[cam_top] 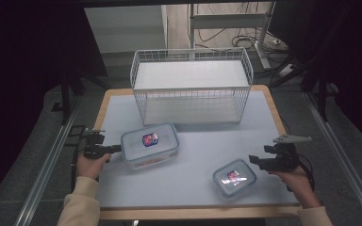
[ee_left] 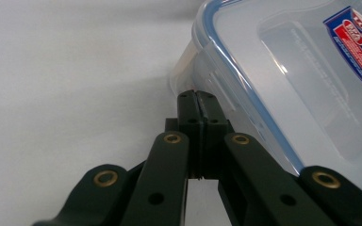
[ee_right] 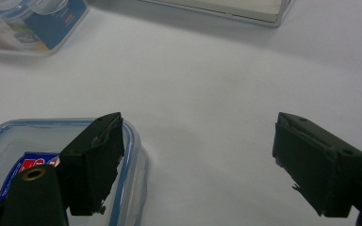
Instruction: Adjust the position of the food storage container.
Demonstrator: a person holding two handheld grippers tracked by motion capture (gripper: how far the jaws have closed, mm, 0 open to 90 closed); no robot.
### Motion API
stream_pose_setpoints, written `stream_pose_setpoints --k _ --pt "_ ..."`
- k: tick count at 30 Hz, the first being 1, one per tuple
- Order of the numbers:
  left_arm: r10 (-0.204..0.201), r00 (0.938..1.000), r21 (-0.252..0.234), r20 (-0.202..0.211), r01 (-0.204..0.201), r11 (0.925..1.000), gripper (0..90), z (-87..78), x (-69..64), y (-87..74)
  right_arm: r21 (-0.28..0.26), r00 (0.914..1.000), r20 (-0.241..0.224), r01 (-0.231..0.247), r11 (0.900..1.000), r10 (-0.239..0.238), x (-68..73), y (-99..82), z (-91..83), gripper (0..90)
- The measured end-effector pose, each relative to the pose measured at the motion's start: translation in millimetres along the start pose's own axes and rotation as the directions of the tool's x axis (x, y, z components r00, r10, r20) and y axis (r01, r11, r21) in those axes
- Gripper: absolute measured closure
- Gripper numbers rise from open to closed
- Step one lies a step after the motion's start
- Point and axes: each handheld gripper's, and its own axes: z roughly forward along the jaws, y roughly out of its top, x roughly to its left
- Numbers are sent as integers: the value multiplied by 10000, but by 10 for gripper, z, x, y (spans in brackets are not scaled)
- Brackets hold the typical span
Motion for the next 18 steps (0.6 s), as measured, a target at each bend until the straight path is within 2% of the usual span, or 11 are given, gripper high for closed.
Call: stream_pose_setpoints --k 3,8,10,12,18 --pt "-32 10000 30 31 32 10000 900 37 2 17 36 10000 -3 -17 10000 17 1 -2 6 170" --pt "138 9999 31 -12 -138 9999 900 126 -55 86 59 10000 -4 -19 10000 19 -1 -4 15 170" --pt "260 9997 70 43 -261 9996 900 193 -132 135 69 10000 -8 -17 10000 17 0 -4 17 170" --pt "278 9991 103 321 -281 9996 900 251 -181 161 74 10000 -5 0 10000 0 2 -4 17 170" --pt "601 9971 153 457 -609 9980 900 391 -364 238 71 10000 -29 -6 10000 6 0 -3 14 170"
